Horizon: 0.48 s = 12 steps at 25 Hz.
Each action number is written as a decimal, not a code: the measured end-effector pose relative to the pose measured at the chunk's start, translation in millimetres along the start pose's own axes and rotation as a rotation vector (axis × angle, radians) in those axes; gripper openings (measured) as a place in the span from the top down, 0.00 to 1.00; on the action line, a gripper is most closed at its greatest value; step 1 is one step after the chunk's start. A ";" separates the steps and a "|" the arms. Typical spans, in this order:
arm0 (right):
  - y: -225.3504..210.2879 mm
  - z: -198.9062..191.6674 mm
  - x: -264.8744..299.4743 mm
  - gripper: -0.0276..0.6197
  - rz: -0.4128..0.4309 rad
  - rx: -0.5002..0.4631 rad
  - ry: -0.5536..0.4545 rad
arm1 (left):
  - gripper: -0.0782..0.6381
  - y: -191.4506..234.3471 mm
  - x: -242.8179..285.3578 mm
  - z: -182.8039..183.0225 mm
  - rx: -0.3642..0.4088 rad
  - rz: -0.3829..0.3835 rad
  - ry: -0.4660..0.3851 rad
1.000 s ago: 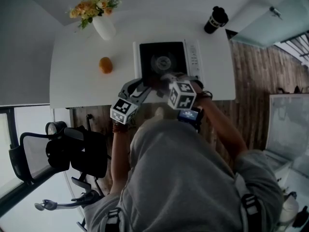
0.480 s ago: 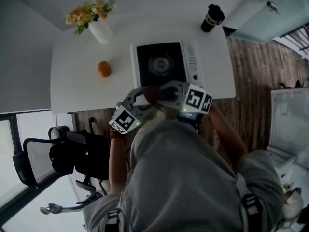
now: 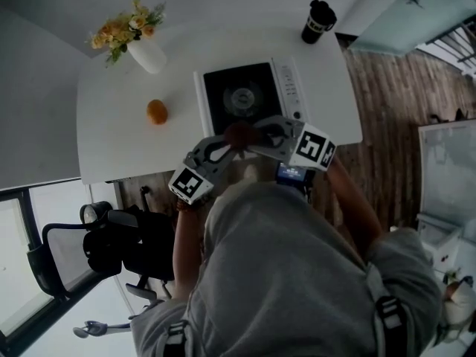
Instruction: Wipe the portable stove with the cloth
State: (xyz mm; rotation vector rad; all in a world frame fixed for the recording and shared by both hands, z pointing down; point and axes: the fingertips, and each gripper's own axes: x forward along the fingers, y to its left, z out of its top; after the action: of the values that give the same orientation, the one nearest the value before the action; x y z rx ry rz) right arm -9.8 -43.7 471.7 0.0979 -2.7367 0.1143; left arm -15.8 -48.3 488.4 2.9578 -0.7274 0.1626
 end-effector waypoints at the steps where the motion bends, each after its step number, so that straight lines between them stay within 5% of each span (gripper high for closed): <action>1: -2.3 -1.1 -2.9 0.77 -0.005 -0.002 -0.008 | 0.82 3.7 0.6 2.3 -0.006 0.011 -0.011; 5: -22.8 -8.3 -26.3 0.76 -0.108 -0.021 -0.025 | 0.83 45.8 -18.8 14.1 -0.069 0.148 -0.063; 8: -39.3 -7.4 -47.0 0.85 -0.201 0.001 -0.065 | 0.83 75.5 -35.0 24.6 -0.036 0.212 -0.071; 12: -38.5 -8.2 -41.6 0.86 -0.202 -0.033 -0.021 | 0.83 95.2 -40.3 43.8 0.001 0.258 -0.124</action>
State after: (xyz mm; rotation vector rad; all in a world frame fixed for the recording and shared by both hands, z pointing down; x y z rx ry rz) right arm 34.9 -79.1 465.4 0.3668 -2.7300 0.0112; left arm -92.2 -118.9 446.0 2.8839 -1.1243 -0.0037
